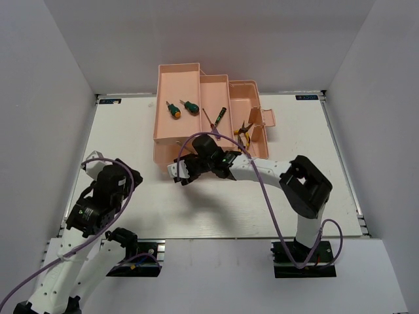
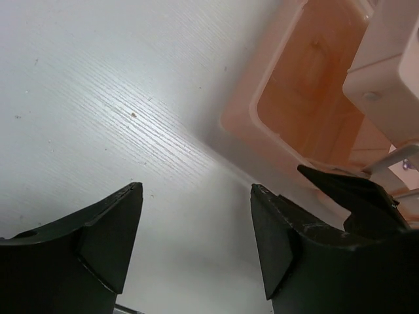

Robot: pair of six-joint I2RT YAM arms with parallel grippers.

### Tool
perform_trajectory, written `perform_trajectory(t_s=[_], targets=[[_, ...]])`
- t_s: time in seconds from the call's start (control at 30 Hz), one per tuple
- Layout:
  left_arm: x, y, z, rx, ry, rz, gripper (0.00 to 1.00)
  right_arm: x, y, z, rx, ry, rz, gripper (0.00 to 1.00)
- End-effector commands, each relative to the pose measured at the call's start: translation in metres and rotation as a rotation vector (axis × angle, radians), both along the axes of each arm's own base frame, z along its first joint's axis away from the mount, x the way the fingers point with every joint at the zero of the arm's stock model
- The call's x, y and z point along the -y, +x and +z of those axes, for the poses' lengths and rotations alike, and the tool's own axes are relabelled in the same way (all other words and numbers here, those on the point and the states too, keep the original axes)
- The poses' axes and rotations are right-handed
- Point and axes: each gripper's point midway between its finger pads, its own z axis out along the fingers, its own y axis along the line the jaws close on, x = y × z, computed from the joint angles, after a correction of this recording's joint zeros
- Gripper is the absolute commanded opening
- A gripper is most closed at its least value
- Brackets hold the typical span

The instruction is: Sort the tools into containers

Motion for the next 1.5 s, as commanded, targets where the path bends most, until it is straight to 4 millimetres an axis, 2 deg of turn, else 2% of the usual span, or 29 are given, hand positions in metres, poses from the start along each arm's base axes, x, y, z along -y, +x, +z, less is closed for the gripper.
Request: perform_trajectory(t_s=[0.0,0.13,0.23,0.33,0.47,0.63,0.67,0.77,0.8,0.83,0.87,0.9,0.93,0.97,1.0,1.03,1.07,1.13,1.17,1.2,1.3,1.33,1.37,1.4,1.43,1.47], targets=[[-0.002,-0.008,-0.009,-0.014,-0.04,0.037,0.77,-0.026,0.035,0.031,0.132,0.097,-0.108,0.53],[-0.001,-0.014,-0.022,-0.037,-0.062,0.036,0.77,-0.031,0.046,0.047,0.165,0.137,-0.139,0.52],[-0.001,-0.014,-0.027,-0.047,-0.064,0.042,0.77,-0.03,0.046,0.046,0.172,0.124,-0.135,0.52],[0.001,-0.014,-0.031,-0.048,-0.077,0.041,0.77,-0.027,0.054,0.032,0.171,0.08,-0.165,0.52],[0.006,-0.011,-0.033,-0.049,-0.098,0.033,0.77,-0.026,0.058,0.027,0.166,0.051,-0.194,0.52],[0.012,-0.009,-0.04,-0.065,-0.108,0.017,0.77,-0.016,0.058,-0.006,0.109,-0.076,-0.192,0.48],[0.012,-0.009,-0.04,-0.065,-0.108,0.017,0.77,-0.012,0.054,-0.014,0.088,-0.11,-0.19,0.44],[0.014,-0.008,-0.042,-0.067,-0.114,0.01,0.77,-0.007,0.052,-0.019,0.078,-0.131,-0.194,0.29],[0.016,-0.008,-0.045,-0.07,-0.122,0.0,0.77,-0.006,0.051,-0.02,0.074,-0.137,-0.198,0.07],[0.02,-0.006,-0.045,-0.066,-0.137,-0.014,0.77,-0.005,0.052,-0.017,0.073,-0.133,-0.203,0.0],[0.025,-0.005,-0.048,-0.069,-0.153,-0.032,0.77,-0.006,0.05,-0.011,0.059,-0.125,-0.214,0.0],[0.03,-0.005,-0.058,-0.085,-0.162,-0.047,0.77,-0.006,0.052,-0.007,0.055,-0.118,-0.225,0.0],[0.038,0.004,-0.056,-0.045,-0.196,-0.071,0.77,-0.005,0.052,0.0,0.054,-0.113,-0.232,0.0],[0.048,0.002,-0.074,-0.08,-0.222,-0.112,0.77,-0.007,0.053,0.018,0.029,-0.08,-0.26,0.0],[0.055,0.004,-0.081,-0.08,-0.243,-0.135,0.77,-0.007,0.052,0.027,0.006,-0.083,-0.272,0.0],[0.064,0.013,-0.078,-0.036,-0.297,-0.144,0.77,-0.01,0.054,0.05,-0.011,-0.041,-0.296,0.0],[0.071,0.01,-0.095,-0.063,-0.328,-0.164,0.77,-0.01,0.053,0.065,-0.033,-0.014,-0.313,0.0],[0.083,0.021,-0.092,-0.008,-0.401,-0.177,0.77,-0.01,0.055,0.102,-0.051,0.047,-0.343,0.0],[0.087,0.02,-0.103,-0.028,-0.416,-0.186,0.77,-0.008,0.053,0.12,-0.057,0.083,-0.351,0.0],[0.089,0.024,-0.105,-0.022,-0.418,-0.187,0.77,-0.008,0.054,0.136,-0.06,0.116,-0.359,0.0],[0.099,0.037,-0.103,-0.004,-0.45,-0.207,0.77,-0.003,0.053,0.173,-0.069,0.192,-0.379,0.0],[0.102,0.038,-0.107,-0.011,-0.463,-0.209,0.75,-0.001,0.054,0.178,-0.07,0.202,-0.384,0.0],[0.108,0.046,-0.099,0.025,-0.484,-0.23,0.73,0.0,0.052,0.186,-0.081,0.22,-0.387,0.0],[0.11,0.049,-0.105,0.009,-0.479,-0.226,0.7,0.004,0.054,0.194,-0.085,0.236,-0.399,0.0],[0.113,0.047,-0.116,-0.015,-0.493,-0.234,0.61,0.008,0.054,0.199,-0.09,0.24,-0.404,0.0],[0.116,0.056,-0.111,0.03,-0.512,-0.247,0.57,0.01,0.051,0.204,-0.1,0.249,-0.404,0.0]])
